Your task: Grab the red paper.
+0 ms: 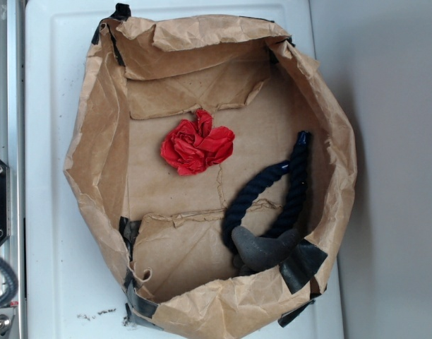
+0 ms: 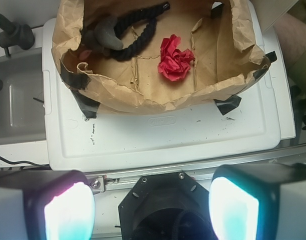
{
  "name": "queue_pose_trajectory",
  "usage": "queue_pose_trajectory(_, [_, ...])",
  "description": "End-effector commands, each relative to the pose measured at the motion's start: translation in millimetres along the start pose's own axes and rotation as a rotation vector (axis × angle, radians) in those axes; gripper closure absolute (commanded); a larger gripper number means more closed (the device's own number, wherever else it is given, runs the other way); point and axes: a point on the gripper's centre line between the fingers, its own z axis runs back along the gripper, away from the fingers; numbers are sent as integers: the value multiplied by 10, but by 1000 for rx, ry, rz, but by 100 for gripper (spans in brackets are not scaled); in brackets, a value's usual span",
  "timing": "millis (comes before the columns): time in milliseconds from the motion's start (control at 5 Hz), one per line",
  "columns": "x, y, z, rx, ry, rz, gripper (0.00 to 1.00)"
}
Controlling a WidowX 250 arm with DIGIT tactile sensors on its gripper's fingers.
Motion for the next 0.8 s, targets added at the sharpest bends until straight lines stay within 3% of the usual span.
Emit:
queue_pose_trajectory(0, [0,0,0,0,0,0,0])
queue_pose_trajectory(200, [496,97,-114,-19,-54,-68,0])
queue_pose_trajectory(600, [496,97,-114,-19,-54,-68,0])
